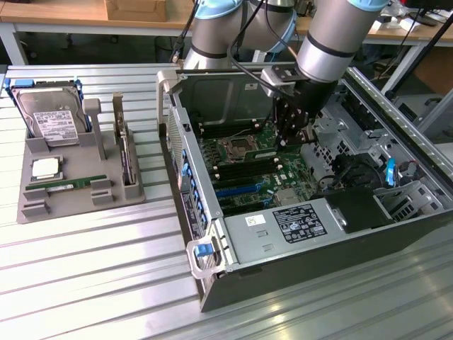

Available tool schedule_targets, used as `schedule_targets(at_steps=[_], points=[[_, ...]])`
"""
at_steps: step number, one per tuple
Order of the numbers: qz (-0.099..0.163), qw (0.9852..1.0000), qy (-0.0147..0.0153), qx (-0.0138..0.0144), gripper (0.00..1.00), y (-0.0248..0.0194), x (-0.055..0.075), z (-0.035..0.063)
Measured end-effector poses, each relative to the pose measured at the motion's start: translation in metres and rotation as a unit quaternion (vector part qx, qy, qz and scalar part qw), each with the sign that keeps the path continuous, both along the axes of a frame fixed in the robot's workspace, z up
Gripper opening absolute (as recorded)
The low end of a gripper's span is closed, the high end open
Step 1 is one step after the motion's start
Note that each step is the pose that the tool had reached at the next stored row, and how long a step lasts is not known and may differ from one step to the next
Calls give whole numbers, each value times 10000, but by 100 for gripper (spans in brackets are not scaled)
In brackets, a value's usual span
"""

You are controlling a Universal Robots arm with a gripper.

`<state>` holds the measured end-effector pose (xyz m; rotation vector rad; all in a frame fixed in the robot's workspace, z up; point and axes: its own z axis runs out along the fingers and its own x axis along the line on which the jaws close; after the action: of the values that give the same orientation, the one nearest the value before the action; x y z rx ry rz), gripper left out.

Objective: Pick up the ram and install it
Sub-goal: 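Insert the ram into the slot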

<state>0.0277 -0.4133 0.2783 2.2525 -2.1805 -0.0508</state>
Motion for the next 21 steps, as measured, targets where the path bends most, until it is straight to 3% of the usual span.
schedule_targets(at_steps=[9, 16, 19, 21], points=[[0, 10000, 0, 0, 12, -4, -19, -49], [0, 10000, 0, -3, 12, -8, -147, -105], [-1, 10000, 0, -82, 12, -14, -196, -137], [-107, 9999, 1, -105, 12, -14, -265, -182]])
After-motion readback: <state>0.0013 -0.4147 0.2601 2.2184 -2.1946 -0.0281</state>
